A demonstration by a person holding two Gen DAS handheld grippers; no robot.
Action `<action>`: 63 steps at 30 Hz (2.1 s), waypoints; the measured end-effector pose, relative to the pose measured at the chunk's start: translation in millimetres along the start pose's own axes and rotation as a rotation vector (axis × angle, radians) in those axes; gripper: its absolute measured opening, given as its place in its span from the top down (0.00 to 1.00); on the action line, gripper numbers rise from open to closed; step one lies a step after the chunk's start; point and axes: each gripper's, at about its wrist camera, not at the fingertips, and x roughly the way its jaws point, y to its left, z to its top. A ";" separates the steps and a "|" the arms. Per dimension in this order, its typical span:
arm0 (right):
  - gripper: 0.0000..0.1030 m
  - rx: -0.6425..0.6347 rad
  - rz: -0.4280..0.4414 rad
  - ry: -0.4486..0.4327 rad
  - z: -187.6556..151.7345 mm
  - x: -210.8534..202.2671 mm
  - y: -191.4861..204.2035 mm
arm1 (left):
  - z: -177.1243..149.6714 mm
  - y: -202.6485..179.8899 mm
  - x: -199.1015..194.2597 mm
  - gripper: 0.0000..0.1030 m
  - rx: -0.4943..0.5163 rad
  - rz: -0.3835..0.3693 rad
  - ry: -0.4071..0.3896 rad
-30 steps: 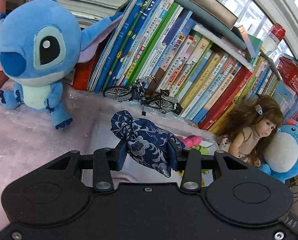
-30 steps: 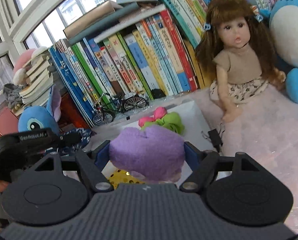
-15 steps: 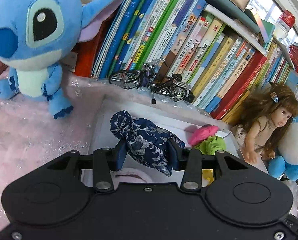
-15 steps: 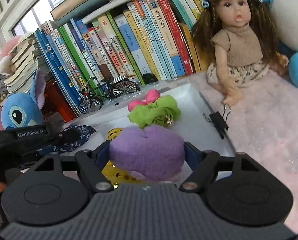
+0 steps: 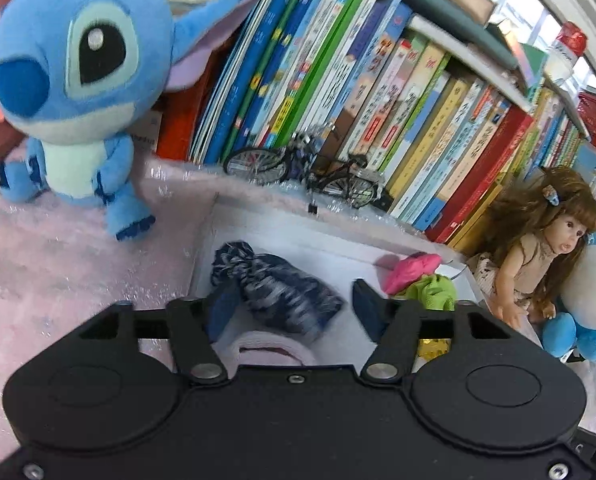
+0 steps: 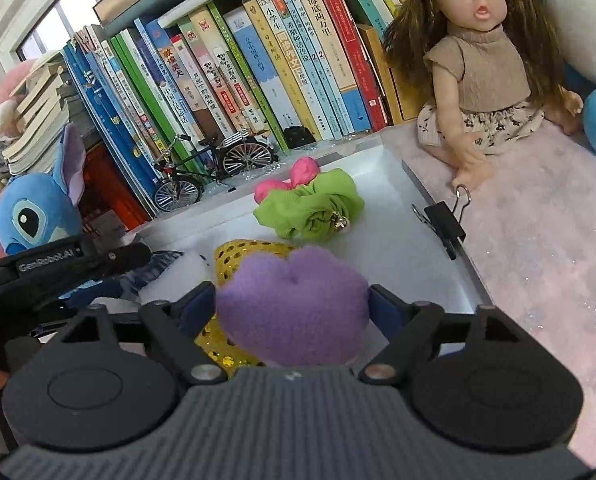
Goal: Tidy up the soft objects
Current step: 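Release the pouch into the tray with the left tool while the right tool releases the purple heart, then move the left tool to the blue wrapped packet while the right tool moves to the white fluffy plush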
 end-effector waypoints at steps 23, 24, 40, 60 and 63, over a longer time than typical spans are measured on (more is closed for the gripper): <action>0.02 -0.140 0.009 -0.116 -17.4 -86.9 3.4 | -30.2 -15.6 -109.8 0.13 0.130 -0.089 -0.150; 0.01 -0.147 0.012 -0.121 -19.6 -90.9 3.1 | -33.9 -16.0 -114.7 0.13 0.139 -0.089 -0.155; 0.00 -0.310 -0.007 -0.203 -58.7 -144.1 3.6 | -94.6 -29.9 -157.1 0.13 0.263 -0.133 -0.133; 0.00 -0.458 -0.028 -0.264 -106.4 -174.4 1.9 | -155.1 -34.9 -201.0 0.13 0.401 -0.154 -0.154; 0.00 -0.488 -0.035 -0.277 -114.0 -177.6 3.9 | -162.0 -33.2 -203.8 0.13 0.411 -0.154 -0.152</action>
